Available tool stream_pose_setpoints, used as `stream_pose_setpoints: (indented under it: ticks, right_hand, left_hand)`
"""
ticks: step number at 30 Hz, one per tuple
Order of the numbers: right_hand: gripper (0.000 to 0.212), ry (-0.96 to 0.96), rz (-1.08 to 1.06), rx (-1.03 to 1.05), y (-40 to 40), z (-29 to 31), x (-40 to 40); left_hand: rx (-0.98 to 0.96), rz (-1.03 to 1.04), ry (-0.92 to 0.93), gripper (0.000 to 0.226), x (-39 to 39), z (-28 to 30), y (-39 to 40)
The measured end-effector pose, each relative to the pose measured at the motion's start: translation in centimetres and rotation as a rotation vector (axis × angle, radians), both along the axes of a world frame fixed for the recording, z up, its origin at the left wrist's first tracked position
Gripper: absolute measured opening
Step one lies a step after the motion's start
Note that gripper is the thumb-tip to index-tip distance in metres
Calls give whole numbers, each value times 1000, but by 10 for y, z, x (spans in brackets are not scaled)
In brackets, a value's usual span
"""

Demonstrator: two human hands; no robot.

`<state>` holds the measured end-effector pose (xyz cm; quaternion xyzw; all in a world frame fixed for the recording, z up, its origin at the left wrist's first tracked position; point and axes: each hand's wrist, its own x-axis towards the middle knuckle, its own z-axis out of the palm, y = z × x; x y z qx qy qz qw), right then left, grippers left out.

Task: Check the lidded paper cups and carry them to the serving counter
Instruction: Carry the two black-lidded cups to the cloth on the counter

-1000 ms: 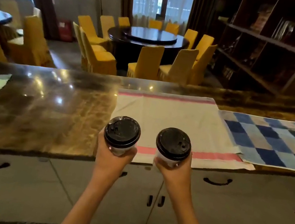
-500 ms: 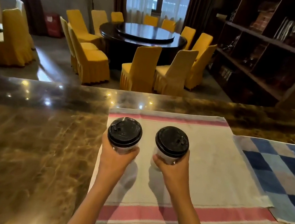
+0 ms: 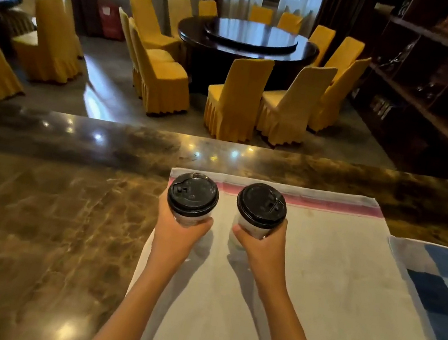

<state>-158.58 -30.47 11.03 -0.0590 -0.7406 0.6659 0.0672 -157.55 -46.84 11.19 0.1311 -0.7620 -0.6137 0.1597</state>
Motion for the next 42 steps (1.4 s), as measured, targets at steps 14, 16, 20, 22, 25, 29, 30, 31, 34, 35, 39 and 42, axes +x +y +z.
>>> stream_pose_setpoints:
  ticks: [14,16,20,22,25,29,30,31,34,35,39,42]
  right_hand:
    - [80,-89,56,-71,-3,-7,2]
    - [81,-90,54,-66,-4,-7,2]
    - [84,-94,59,-57,-5,-8,2]
    - [85,-97,60,-56,-4,-8,2]
    - [87,-98,55,-62,-4,-9,3]
    - [88,-116,62,-74,-2,-13,6]
    - [89,-118,72,-73,-1,-13,7]
    - [89,-119,82,-74,0,-13,8]
    - [91,-125,103,-75,3,-14,11]
    - [91,-128,107,-75,4,-15,12]
    - [91,-134,113,-63,7,-11,19]
    - [90,-129,78,-2,8,-7,26]
  left_hand:
    - [6,6,-76,100,-1,-19,3]
    - [4,0,-74,98,0,-19,4]
    - [-2,4,-77,95,-1,-23,2]
    - [-14,4,-77,96,-2,-24,2]
    - [-13,8,-69,97,-3,-24,4]
    - [13,-10,-59,98,1,-22,4]
    - [22,-21,-60,98,2,-23,3]
    - [31,-32,-60,97,3,-24,2]
    - [48,-50,-61,98,10,-25,0]
    - [54,-54,-62,98,12,-24,-1]
    - [75,-43,-66,98,22,-23,-4]
    - [63,-10,-96,97,30,-24,-4]
